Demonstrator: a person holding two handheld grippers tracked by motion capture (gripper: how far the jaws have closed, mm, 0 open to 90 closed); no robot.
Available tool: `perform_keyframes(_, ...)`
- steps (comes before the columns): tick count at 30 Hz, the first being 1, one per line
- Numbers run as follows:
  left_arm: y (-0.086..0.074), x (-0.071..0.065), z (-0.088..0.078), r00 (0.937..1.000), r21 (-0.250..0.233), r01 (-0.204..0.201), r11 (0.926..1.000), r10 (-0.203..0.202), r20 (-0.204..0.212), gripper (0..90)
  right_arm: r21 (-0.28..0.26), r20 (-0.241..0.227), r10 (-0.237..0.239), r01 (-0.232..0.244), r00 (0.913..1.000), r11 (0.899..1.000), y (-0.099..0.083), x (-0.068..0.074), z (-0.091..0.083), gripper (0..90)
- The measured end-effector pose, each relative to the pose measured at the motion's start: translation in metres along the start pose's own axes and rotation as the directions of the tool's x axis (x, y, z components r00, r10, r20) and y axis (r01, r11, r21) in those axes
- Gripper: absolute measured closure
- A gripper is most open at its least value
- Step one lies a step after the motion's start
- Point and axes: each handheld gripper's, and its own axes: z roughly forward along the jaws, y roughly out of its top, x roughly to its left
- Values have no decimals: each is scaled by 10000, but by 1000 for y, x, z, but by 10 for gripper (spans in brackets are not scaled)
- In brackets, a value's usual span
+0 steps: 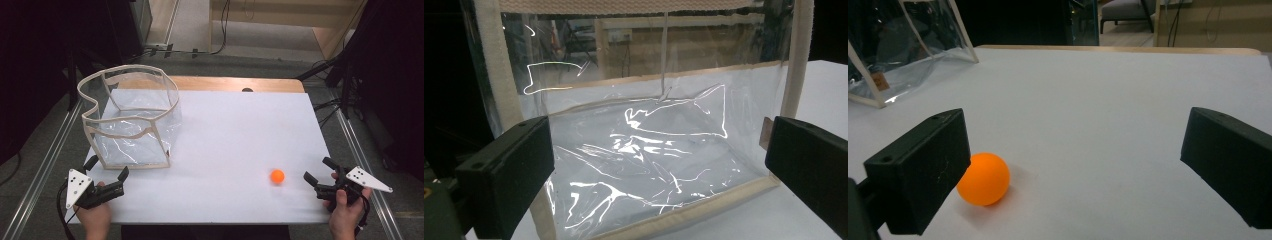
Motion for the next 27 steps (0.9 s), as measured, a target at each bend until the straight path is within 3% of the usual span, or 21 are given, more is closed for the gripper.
perform_keyframes(3, 0, 0, 0, 10000, 3, -16, 10000, 16, 20, 1, -54, 144, -275, 275, 9995, 9996, 1, 2, 0, 0)
perform_keyframes(8, 0, 0, 0, 10000, 37, -34, 10000, 34, 59, 1, -20, -304, -369, 368, 9989, 9993, 4, 3, 0, 0)
perform_keyframes(15, 0, -1, 0, 10000, 53, -60, 10000, 60, 43, 1, 153, -573, -501, 511, 9971, 9986, 10, 8, -1, 0)
perform_keyframes(23, 0, -2, 0, 9999, 68, -133, 9999, 133, 35, 1, 918, -955, -795, 883, 9922, 9919, 19, 25, 1, 0)
perform_keyframes(27, 0, -2, 0, 9998, 58, -175, 9998, 175, 21, 1, 1373, -1143, -1222, 1375, 9859, 9809, 24, 37, 7, 0)
